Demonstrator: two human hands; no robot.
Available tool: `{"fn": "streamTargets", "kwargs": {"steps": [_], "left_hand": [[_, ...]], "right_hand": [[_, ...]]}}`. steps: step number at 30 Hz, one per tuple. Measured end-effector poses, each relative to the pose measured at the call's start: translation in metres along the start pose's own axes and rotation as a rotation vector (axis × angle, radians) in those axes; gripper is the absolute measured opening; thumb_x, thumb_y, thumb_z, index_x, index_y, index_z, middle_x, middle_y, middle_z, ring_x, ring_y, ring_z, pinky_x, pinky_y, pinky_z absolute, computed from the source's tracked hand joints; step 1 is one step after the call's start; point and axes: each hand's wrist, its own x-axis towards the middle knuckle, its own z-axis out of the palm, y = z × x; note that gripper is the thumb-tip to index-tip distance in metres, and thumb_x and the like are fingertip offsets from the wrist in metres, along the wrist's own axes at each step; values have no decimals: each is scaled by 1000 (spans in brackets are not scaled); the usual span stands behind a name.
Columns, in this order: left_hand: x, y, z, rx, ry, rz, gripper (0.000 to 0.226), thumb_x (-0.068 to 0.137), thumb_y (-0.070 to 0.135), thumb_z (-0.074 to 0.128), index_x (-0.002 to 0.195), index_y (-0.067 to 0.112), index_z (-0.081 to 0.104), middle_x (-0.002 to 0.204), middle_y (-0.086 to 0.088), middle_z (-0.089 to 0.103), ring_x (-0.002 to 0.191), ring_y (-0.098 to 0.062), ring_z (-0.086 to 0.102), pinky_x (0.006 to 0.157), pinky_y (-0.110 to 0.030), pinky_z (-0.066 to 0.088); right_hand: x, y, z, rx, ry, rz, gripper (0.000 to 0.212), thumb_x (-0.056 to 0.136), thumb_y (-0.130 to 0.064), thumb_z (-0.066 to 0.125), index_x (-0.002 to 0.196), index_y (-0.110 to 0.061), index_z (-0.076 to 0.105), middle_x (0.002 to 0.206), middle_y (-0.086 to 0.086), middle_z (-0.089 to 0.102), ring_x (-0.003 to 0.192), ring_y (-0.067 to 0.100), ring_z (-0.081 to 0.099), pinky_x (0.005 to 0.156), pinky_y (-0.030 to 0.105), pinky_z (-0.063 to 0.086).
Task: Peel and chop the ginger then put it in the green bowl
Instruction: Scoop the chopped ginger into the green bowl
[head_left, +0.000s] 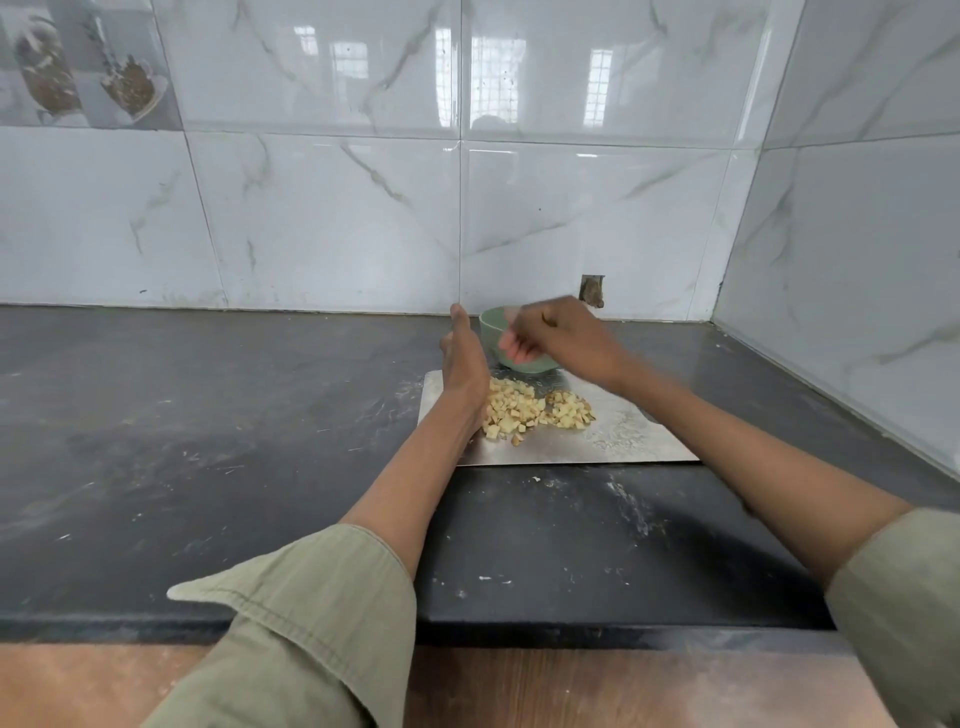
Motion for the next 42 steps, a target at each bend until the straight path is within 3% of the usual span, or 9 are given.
{"fn": "streamTargets", "kwargs": {"steps": [3,6,9,15,18,22,27,34,42], "left_hand": [[0,0,-2,-27,7,-34,105,77,88,31,156,19,33,153,-16,44,139,-35,45,116,-53,38],[-2,3,-3,-35,27,-26,87,95,79,28,154,15,38,147,-15,49,137,-33,47,116,-50,38],[0,3,-6,-65,46,-30,83,99,75,28,156,15,37,150,-16,48,137,-31,46,114,-45,37],[2,1,-6,-67,50,-25,80,102,72,27,150,11,46,142,-17,55,133,-30,49,107,-42,40],[3,2,-6,-47,65,-23,80,101,72,25,146,11,51,137,-17,59,131,-32,51,104,-45,45],[-3,7,-6,-38,87,-37,79,103,71,25,144,10,53,133,-14,61,124,-29,54,70,-33,46],[-7,8,-5,-32,90,-27,77,102,70,26,141,11,57,131,-10,62,118,-24,55,64,-29,45],[-1,4,-9,-1,59,-19,81,101,73,26,127,7,66,120,-13,69,114,-28,65,84,-38,53],[-2,3,-8,-1,73,-23,83,100,74,28,122,5,69,114,-15,72,113,-30,67,106,-50,51]], "right_hand": [[-32,17,4,-70,-56,38,35,106,-43,54,104,-19,79,99,-1,79,90,15,74,88,30,56],[-44,24,-5,-88,-141,61,25,101,-45,62,118,-30,75,112,-13,75,104,4,69,94,25,50],[-47,29,-9,-18,-211,81,40,96,-40,72,134,-28,64,132,-19,66,122,-5,59,104,19,43],[-44,33,11,-121,-367,97,82,80,-61,81,150,-42,43,149,-27,46,136,-9,42,118,31,35],[-40,25,22,-179,-373,32,81,79,-59,83,148,-41,44,147,-26,48,135,-8,43,114,26,35],[-34,21,36,-215,-339,-40,68,80,-59,82,137,-38,52,137,-22,55,128,-3,49,111,31,40],[-29,30,39,-303,-278,-104,42,86,-60,74,119,-41,56,124,-17,54,122,6,47,108,36,41],[-26,39,43,-452,-232,-283,30,95,-54,61,115,-32,58,124,-12,50,120,18,41,107,44,37],[-21,38,43,-626,-262,-377,33,101,-41,58,127,-22,58,125,1,53,115,19,45,95,29,34]]}}
